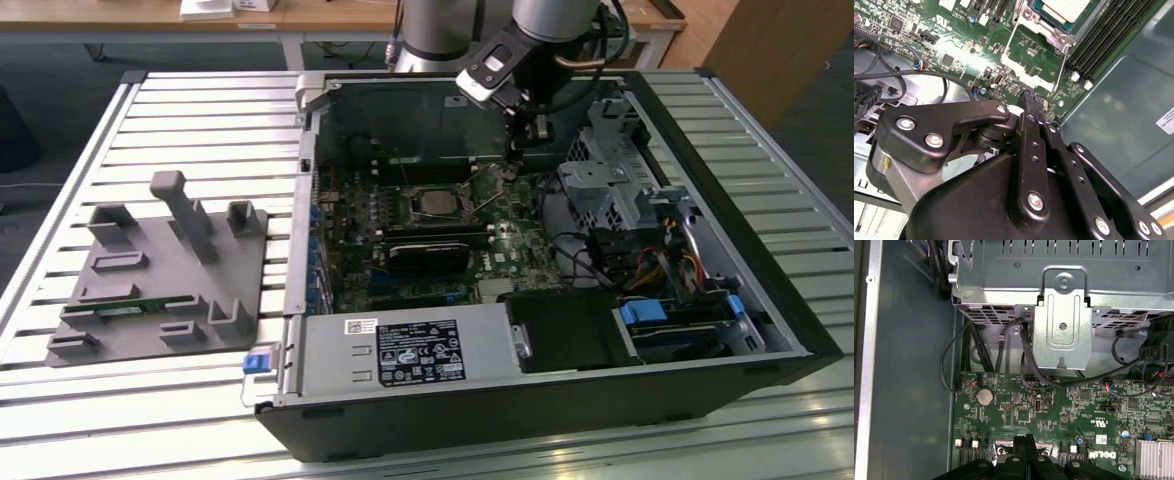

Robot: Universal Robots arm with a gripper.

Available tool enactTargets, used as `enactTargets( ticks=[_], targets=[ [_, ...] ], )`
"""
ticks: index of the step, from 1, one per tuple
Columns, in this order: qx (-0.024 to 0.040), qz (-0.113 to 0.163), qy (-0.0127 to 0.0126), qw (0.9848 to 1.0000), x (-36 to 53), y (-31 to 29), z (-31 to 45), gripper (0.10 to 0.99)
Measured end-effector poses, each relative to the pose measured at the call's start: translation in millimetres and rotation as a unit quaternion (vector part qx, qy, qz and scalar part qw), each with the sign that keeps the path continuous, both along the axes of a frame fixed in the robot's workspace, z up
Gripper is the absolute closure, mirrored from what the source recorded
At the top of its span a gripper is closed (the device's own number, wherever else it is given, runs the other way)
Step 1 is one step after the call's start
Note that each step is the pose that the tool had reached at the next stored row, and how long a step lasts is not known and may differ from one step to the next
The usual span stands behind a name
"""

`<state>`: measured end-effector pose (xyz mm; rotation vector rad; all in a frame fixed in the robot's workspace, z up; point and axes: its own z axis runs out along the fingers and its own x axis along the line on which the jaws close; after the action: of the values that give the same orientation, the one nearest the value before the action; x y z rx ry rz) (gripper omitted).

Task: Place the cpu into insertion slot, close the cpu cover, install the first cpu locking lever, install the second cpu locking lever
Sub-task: 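Close the cpu cover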

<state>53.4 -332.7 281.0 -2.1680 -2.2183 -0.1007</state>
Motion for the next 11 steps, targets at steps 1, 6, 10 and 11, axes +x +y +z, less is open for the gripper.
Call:
enactTargets(
  ticks=[1,6,10,11],
  targets=[
    [0.0,0.0,0.0,1.0,0.0,0.0,-0.5,0.98],
    [-0.0003,0.0,0.0,1.0,0.0,0.0,-5.7,0.98],
    [-0.0003,0.006,0.0,1.0,1.0,0.0,-10.6,0.98],
    [-0.0003,0.006,0.0,1.0,1.7,0.0,-11.9,0.98]
  ],
)
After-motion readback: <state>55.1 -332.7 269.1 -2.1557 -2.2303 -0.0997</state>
